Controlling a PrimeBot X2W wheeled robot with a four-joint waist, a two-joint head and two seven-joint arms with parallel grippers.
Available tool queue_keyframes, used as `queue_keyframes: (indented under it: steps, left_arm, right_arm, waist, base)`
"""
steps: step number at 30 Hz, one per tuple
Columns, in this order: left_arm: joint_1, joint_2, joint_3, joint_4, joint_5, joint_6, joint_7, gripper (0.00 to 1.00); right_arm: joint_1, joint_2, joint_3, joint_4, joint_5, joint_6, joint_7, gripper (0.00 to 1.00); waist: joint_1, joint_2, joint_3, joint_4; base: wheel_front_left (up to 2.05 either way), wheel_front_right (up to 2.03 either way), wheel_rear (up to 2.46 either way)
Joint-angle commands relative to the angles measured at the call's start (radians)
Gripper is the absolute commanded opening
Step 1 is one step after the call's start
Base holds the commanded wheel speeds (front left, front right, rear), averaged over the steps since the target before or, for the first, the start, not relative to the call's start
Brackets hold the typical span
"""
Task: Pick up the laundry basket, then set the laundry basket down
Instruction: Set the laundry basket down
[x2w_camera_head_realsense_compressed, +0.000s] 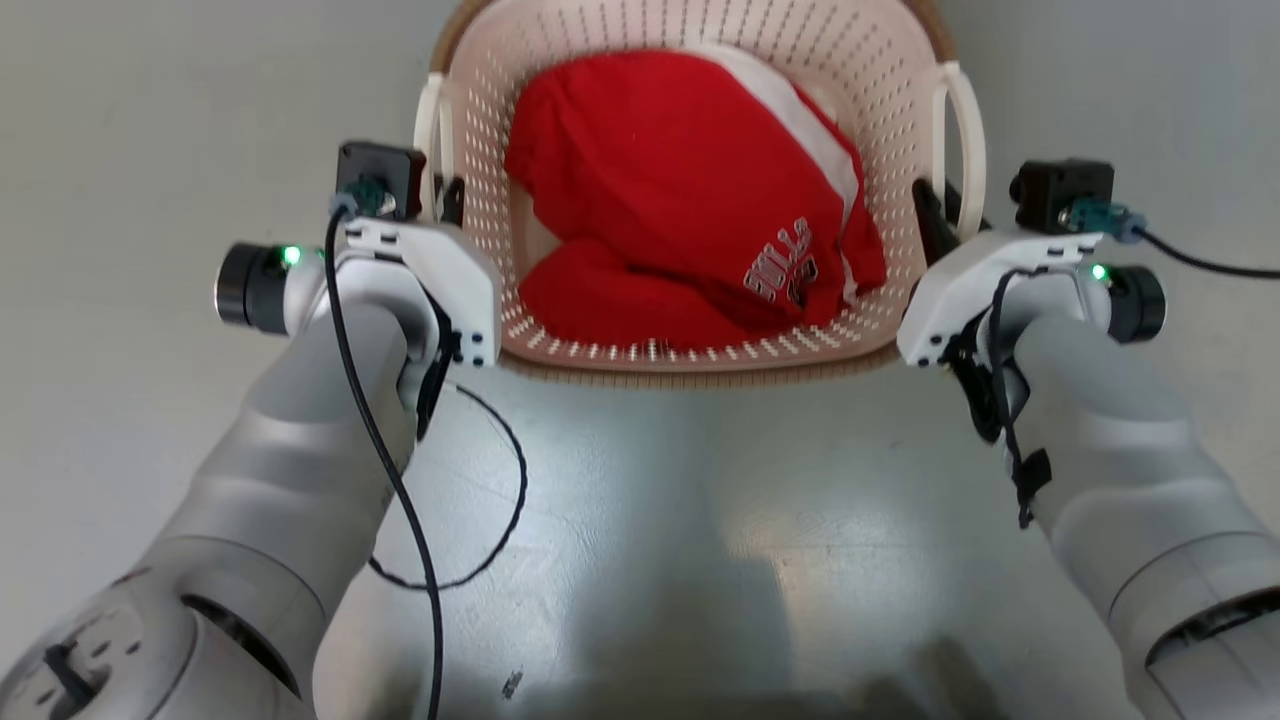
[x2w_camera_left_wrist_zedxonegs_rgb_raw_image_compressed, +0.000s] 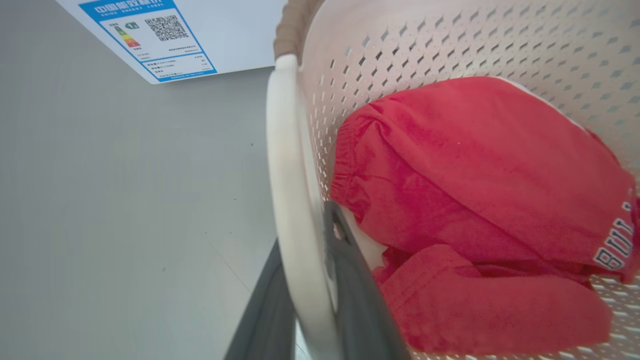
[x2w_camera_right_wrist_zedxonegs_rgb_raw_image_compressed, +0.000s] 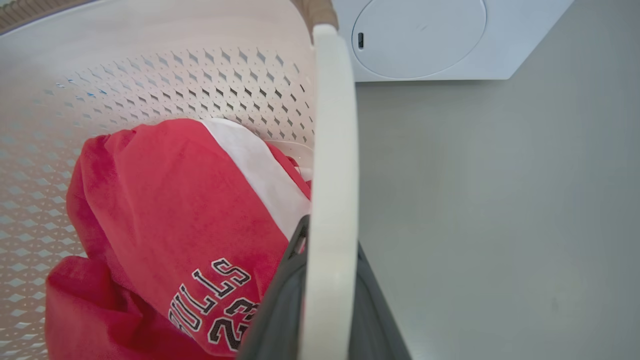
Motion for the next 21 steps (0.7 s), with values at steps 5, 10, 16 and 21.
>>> queue_keyframes:
  steps: [5, 10, 16, 21]
  left_arm:
    - [-0.051, 0.042, 0.037, -0.051, 0.041, 0.015, -0.006, 0.00]
    - [-0.070, 0.048, 0.070, -0.085, 0.072, 0.026, -0.006, 0.00]
    - [-0.084, 0.054, 0.119, -0.127, 0.114, 0.040, -0.006, 0.00]
    - [-0.079, 0.058, 0.155, -0.150, 0.147, 0.045, -0.006, 0.00]
  right_arm:
    - [-0.030, 0.011, -0.035, -0.019, -0.059, 0.008, -0.023, 0.00]
    - [-0.037, 0.011, -0.096, -0.050, -0.114, 0.008, -0.023, 0.00]
    - [-0.033, 0.011, -0.172, -0.088, -0.191, 0.008, -0.024, 0.00]
    - [-0.026, 0.011, -0.217, -0.102, -0.237, 0.008, -0.024, 0.00]
  waist:
    - [0.0000, 0.0000, 0.070, 0.008]
    - [0.0000, 0.0000, 0.114, 0.014]
    - [0.0000, 0.0000, 0.153, 0.022]
    - [0.0000, 0.0000, 0.169, 0.025]
  base:
    - [0.00, 0.00, 0.00]
    - [0.00, 0.00, 0.00]
    - [0.00, 0.00, 0.00]
    - [0.00, 0.00, 0.00]
